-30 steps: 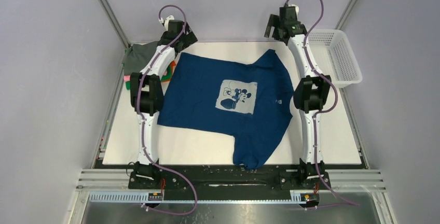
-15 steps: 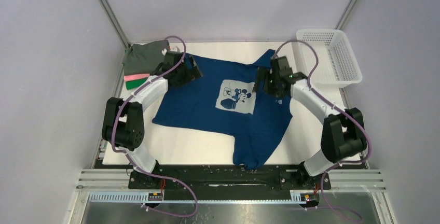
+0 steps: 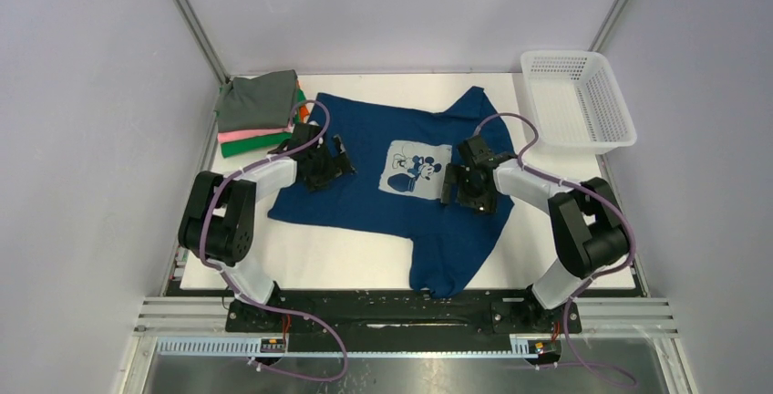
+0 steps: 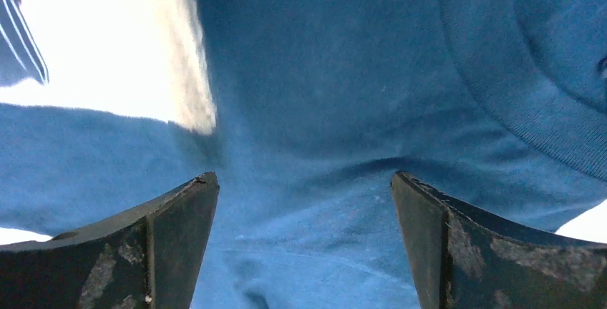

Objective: Fold and stack the t-shirts
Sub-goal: Grab the side of the flattened tshirt closest away from the robot with both arms

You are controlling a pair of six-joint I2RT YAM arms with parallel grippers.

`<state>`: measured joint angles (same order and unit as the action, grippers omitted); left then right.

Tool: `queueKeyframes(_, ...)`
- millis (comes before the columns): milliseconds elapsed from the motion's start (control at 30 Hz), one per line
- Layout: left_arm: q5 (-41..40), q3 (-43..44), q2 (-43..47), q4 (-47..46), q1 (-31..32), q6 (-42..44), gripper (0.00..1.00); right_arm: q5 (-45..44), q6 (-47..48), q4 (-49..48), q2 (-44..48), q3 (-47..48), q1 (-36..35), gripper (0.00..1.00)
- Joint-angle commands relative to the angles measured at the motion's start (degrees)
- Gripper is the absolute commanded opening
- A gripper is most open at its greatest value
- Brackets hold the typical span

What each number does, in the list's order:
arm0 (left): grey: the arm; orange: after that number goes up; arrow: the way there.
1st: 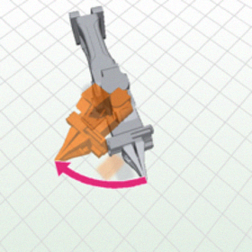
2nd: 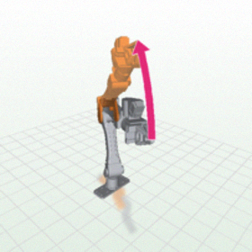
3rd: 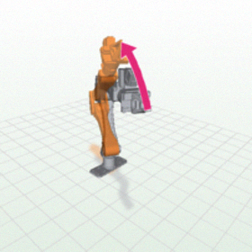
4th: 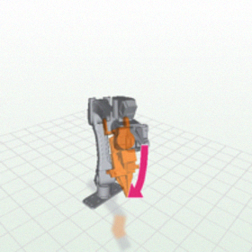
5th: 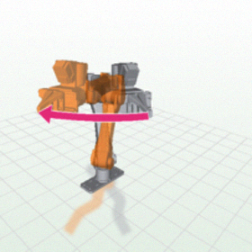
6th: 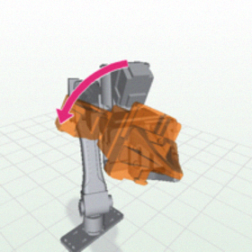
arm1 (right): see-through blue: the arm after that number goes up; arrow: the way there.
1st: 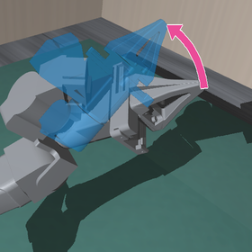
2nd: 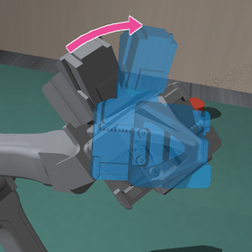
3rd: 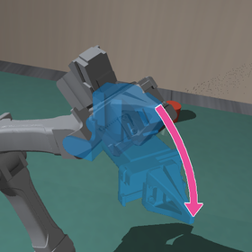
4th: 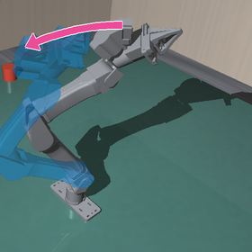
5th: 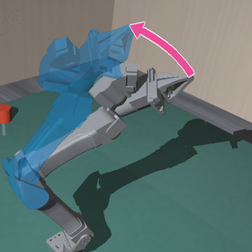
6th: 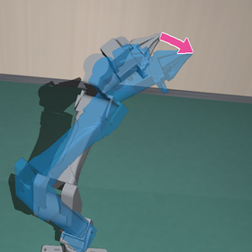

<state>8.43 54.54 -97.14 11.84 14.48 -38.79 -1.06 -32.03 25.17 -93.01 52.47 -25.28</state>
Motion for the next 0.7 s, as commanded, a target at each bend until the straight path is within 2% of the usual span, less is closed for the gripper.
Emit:
queueKeyframes(0,-3.2,-3.6,1.0,3.7,0.3,-1.3,0.99,-0.5,-0.2,0.9,-4.7,4.4,4.3,0.99)
queueKeyframes(233,-3.9,-7.3,3.8,-2.1,1.1,-6.8,0.99,5.3,2.2,3.1,-10.5,12.4,10.6,1.0)
queueKeyframes(400,-5.1,-8.9,6.2,-4.1,4.8,-9.6,0.99,4.8,3.9,5.5,-12.6,18.3,12.0,1.0)
queueKeyframes(533,-8.0,-7.9,11.1,0.1,6.4,-8.9,0.99,-0.2,6.8,8.2,-5.9,20.9,12.3,0.99)
queueKeyframes(667,-17.9,-8.2,22.1,6.7,6.4,-7.9,0.99,-3.7,7.6,6.9,8.2,15.4,12.3,0.99)
